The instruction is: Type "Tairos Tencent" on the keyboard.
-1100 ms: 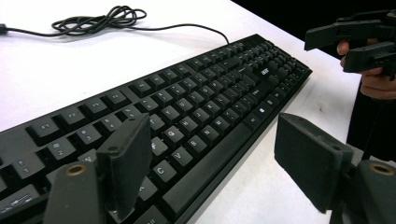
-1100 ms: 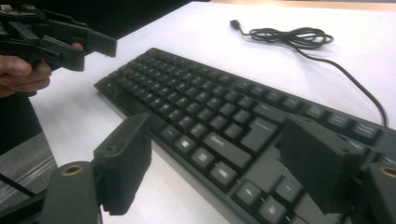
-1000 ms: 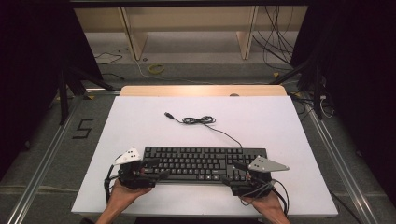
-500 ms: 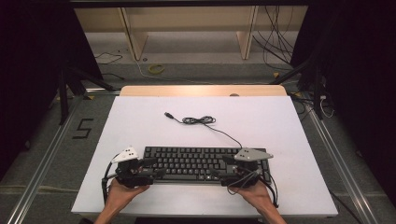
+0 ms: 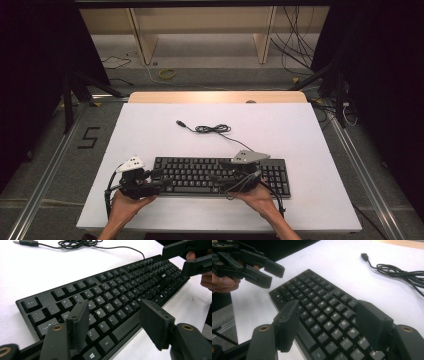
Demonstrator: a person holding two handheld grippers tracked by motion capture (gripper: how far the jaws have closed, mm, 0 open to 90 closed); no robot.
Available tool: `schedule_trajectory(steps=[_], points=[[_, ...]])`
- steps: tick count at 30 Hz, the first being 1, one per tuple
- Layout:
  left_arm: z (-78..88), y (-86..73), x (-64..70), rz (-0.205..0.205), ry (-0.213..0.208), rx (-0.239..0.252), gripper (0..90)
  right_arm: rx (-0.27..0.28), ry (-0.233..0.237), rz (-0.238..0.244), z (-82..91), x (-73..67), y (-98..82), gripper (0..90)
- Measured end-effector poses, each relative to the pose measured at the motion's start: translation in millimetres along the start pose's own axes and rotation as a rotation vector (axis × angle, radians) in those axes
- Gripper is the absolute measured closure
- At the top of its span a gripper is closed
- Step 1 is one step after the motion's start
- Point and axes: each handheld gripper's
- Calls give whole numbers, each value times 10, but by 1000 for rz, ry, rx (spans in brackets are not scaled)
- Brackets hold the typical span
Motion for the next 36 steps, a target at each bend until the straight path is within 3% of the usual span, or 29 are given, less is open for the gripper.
schedule_trajectory(steps=[18,25,36], points=[[-3,-25,-79,20,29,-77,526,-67,20,-24,-322,20,153,434],[-8,-36,-102,31,43,-111,590,-103,23,-21,-432,-19,200,509],[-35,-55,-101,13,68,-183,778,-169,8,-19,-680,-57,213,691]])
Point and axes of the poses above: each handheld gripper's, and its own axes: z roughly backward along the jaws, y roughly out of its top, x roughly to its right, and after that the axes turned 7 degrees about -z, right-handed
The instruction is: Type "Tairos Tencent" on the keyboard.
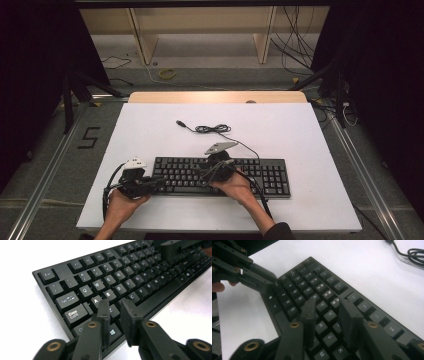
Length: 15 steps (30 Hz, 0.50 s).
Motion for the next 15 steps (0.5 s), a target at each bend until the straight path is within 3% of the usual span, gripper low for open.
schedule_trajectory(steps=[9,15], points=[[-9,-16,-32,-1,24,-27,885,-18,3,-2,-156,-30,46,832],[-13,-29,-70,8,40,-37,890,-25,1,-2,-219,-38,68,889]])
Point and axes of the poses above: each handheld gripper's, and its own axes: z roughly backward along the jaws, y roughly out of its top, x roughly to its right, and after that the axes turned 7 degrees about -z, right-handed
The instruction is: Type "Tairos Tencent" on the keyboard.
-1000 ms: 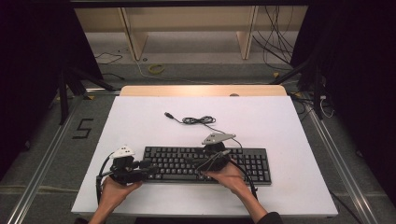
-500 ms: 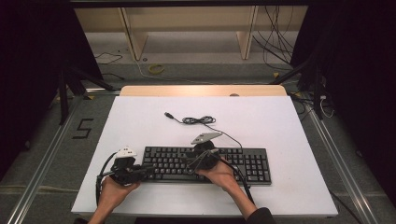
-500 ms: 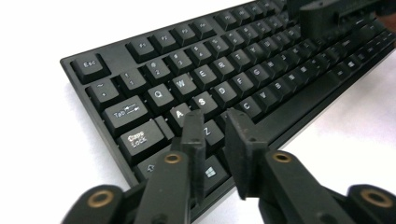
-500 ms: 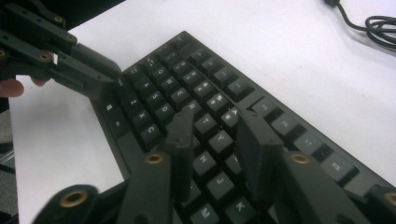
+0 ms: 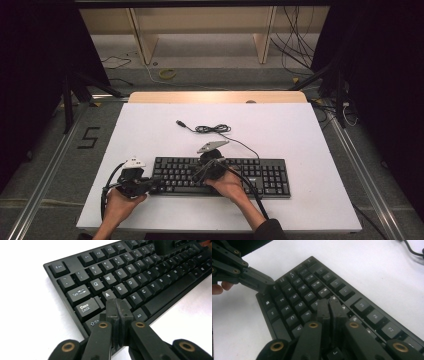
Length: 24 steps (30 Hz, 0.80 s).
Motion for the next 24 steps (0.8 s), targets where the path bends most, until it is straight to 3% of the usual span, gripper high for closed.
schedule_trajectory(steps=[10,24], points=[[-26,-11,-20,1,4,-25,891,-35,-18,2,-167,-13,14,900],[-39,-13,-29,2,2,-34,891,-45,-27,7,-248,-18,23,900]])
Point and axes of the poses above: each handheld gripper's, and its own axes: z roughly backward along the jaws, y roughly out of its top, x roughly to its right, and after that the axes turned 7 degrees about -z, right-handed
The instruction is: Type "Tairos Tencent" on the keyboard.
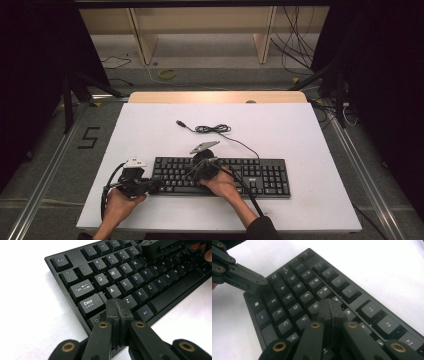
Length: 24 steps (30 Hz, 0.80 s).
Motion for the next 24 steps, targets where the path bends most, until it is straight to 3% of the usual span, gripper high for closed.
schedule_trajectory(steps=[15,20,23,24], points=[[-25,-7,-21,15,-9,-12,891,-16,-8,-1,-23,-7,-17,900],[-13,0,-16,2,-7,-5,874,-10,8,-19,1,6,-17,888],[8,11,-23,5,-24,32,855,13,14,-28,34,7,-19,858],[14,15,-18,1,-23,42,841,32,32,-51,70,16,-21,851]])
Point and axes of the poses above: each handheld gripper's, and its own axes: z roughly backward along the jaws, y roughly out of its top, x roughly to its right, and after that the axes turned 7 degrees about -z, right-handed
